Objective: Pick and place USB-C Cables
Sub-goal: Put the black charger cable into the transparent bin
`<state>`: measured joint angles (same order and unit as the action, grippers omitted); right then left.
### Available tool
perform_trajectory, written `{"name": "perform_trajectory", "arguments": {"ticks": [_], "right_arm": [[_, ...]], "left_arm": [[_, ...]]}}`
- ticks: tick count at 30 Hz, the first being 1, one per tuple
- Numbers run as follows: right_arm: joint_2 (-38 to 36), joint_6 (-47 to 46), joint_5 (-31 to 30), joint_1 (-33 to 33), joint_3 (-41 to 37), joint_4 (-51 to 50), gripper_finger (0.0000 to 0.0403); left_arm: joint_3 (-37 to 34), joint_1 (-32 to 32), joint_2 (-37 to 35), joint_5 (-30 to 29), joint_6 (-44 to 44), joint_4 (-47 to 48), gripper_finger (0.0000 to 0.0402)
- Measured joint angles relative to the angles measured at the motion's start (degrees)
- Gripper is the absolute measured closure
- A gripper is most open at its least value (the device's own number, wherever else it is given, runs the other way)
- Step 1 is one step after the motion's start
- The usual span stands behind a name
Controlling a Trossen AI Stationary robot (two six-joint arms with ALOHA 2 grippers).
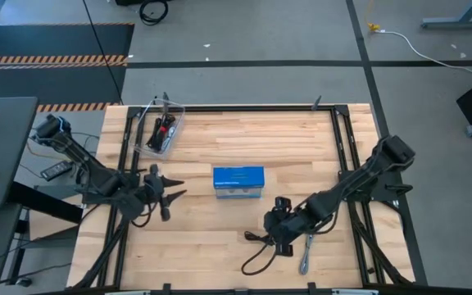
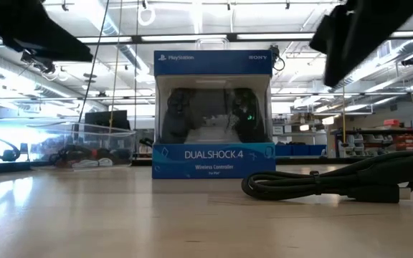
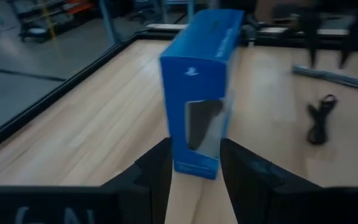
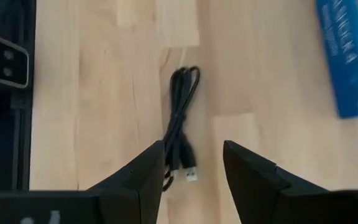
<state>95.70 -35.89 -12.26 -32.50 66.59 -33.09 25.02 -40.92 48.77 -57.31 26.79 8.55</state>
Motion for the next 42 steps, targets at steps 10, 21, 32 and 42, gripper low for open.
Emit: {"name": "perform_trajectory", "arguments": {"ticks": [10, 21, 32, 42], "right_arm": [[5.64, -5.12, 1.83, -4.34, 0.04, 0.53, 0.0236], [10.27, -6.61, 1.3, -4.19, 0.04, 2.48, 0.0236], [10.23, -4.45, 2.8, -3.09, 0.07, 1.51, 0.0308], [10.19, -3.96, 2.85, -3.16, 0.07, 1.52, 0.0394]], "left_arm": [[-0.18, 2.13, 3.95, 0.41, 3.0, 1.14, 0.026], [-0.18, 2.12, 7.17, 1.61, 2.31, -2.09, 0.026], [-0.18, 0.12, 7.15, 2.52, 4.17, -3.03, 0.026], [-0.18, 0.12, 7.15, 1.89, 4.63, -3.22, 0.026]]}}
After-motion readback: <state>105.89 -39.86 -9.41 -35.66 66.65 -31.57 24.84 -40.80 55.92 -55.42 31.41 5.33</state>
